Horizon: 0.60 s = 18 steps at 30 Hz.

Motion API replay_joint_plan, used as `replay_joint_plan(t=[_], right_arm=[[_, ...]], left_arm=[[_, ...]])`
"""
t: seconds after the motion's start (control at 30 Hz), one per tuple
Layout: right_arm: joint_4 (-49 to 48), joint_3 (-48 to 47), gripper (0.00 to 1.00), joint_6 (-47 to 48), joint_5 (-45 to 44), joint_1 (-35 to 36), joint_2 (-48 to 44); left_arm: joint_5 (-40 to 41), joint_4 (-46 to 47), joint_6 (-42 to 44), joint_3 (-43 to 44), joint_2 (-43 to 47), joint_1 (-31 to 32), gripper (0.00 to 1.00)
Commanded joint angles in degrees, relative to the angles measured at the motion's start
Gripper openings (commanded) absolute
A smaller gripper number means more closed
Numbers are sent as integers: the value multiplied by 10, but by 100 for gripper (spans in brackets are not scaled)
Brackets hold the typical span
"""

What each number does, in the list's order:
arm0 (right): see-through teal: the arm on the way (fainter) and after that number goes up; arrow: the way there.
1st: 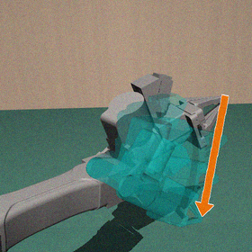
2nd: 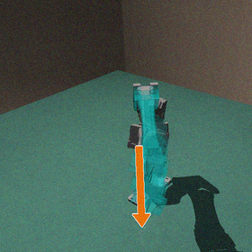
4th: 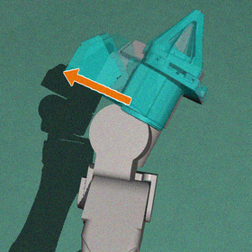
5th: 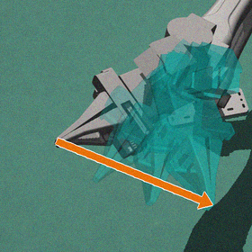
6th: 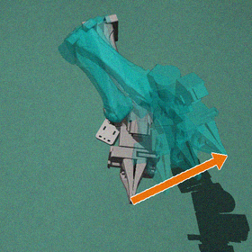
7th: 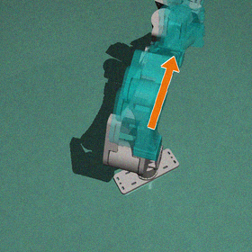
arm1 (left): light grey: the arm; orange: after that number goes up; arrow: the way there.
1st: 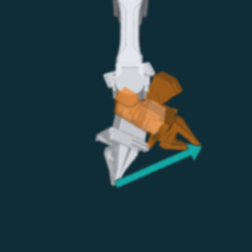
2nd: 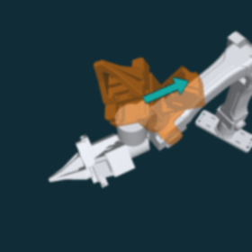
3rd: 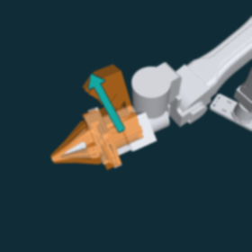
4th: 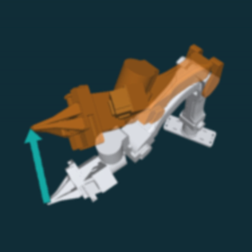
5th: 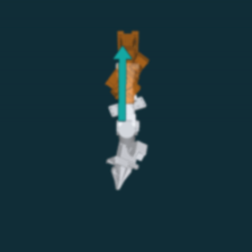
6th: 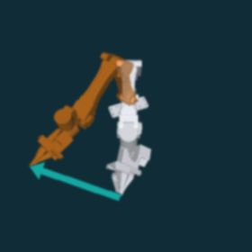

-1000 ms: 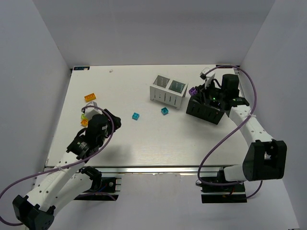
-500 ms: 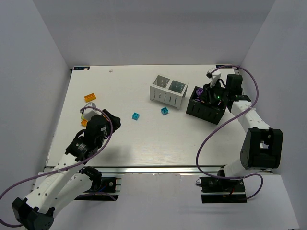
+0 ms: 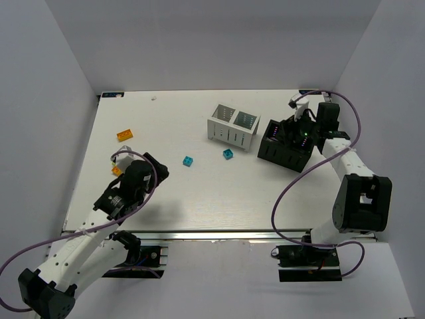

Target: Sort the legos into containers by color

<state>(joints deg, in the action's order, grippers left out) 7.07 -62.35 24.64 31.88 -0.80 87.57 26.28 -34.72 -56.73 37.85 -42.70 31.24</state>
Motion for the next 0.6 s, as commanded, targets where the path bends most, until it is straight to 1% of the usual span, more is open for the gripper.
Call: replay_joint_plan(t=[0.0, 0.07, 0.1, 0.13, 0.17, 0.2, 0.23, 0.27, 0.3, 0.33, 0.37, 0.4, 0.47, 0.53, 0.57], right_arm=[[-28, -26, 89, 40, 51, -5, -41], [-51, -9, 89, 54, 87, -5, -69], [-57, -4, 89, 65, 144, -5, -74], [-16, -12, 89, 86, 180, -5, -77], [18, -22, 88, 139, 220, -3, -74], [46, -31, 82, 151, 274, -1, -72], [80, -43, 65, 154, 286, 4, -70], [96, -47, 53, 157, 288, 27, -66], [110, -50, 44, 166, 282, 39, -65], [128, -45, 30, 171, 281, 48, -67], [131, -41, 26, 176, 281, 66, -69], [131, -35, 26, 178, 276, 76, -71], [130, -18, 43, 179, 271, 102, -78], [124, -9, 56, 176, 262, 125, -80], [113, -2, 59, 173, 260, 131, -81]], left_arm=[[39, -48, -46, 11, 15, 0, 92], [50, -82, -64, 14, 16, 0, 93], [59, -96, -75, 17, 13, 0, 93], [62, -106, -93, 19, 6, 0, 93], [64, -129, -102, 20, 2, 0, 92], [64, -140, -122, 21, -2, 0, 89], [62, -148, -132, 20, -10, 0, 88], [60, -162, -140, 19, -14, 0, 85], [55, -167, -153, 17, -18, 0, 78], [52, -168, -156, 12, -19, -3, 74], [47, -169, -157, 10, -25, -5, 69], [42, -170, -156, 8, -28, -8, 62], [21, -168, -143, 9, -49, -26, 60], [-8, -164, -113, 19, -70, -52, 67], [-17, -163, -103, 23, -81, -62, 72]])
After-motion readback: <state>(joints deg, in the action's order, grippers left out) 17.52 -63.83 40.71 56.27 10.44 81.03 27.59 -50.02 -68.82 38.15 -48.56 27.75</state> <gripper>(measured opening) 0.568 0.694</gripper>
